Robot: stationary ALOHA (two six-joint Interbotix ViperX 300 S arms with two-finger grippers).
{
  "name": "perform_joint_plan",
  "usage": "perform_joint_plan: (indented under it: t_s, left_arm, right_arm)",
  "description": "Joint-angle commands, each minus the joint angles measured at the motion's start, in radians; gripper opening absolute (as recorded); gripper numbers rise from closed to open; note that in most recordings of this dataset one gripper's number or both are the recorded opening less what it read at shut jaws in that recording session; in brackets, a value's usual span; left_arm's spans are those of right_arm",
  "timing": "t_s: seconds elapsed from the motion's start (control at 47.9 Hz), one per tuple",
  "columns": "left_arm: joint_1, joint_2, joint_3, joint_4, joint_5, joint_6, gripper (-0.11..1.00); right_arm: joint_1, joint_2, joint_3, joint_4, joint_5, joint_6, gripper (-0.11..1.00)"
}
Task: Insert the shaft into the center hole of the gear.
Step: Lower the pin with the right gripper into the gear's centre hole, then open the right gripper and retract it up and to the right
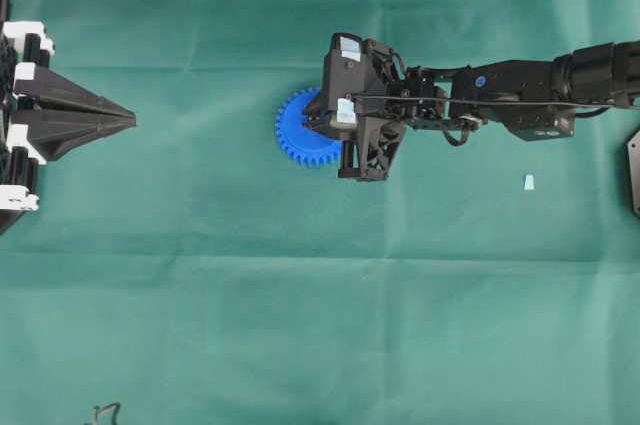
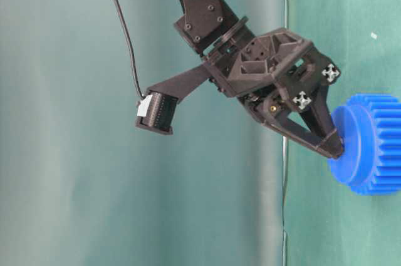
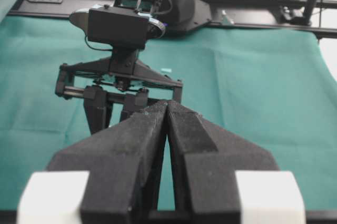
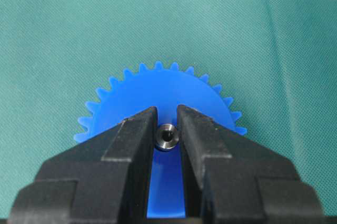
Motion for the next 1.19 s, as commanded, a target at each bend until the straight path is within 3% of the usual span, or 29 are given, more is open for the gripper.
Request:
perform_joint_plan:
  t_s: [0.0, 0.271, 0.48, 0.585, 1.169]
  left_arm:
    - [0.000, 0.005, -0.026, 0.003, -0.003, -0.002, 0.00]
    - [0.000, 0.005, -0.026, 0.002, -0.002, -0.002, 0.00]
    - [0.000, 0.005, -0.026, 0.003, -0.002, -0.002, 0.00]
    - [0.000, 0.005, -0.026, 0.003, -0.002, -0.002, 0.00]
    - [0.000, 0.005, -0.026, 0.003, -0.002, -0.008, 0.00]
  right_arm:
    - [0.000, -0.015, -0.008, 0.002, -0.008, 0.000, 0.19]
    - [0.000, -0.015, -0.011, 0.003, -0.008, 0.000, 0.20]
    - [0.000, -0.017, -0.014, 0.003, -0.008, 0.000, 0.79]
    - [0.000, -0.018, -0.017, 0.003, -0.005, 0.000, 0.96]
    - [0.000, -0.270, 0.002, -0.009, 0.086, -0.006, 0.94]
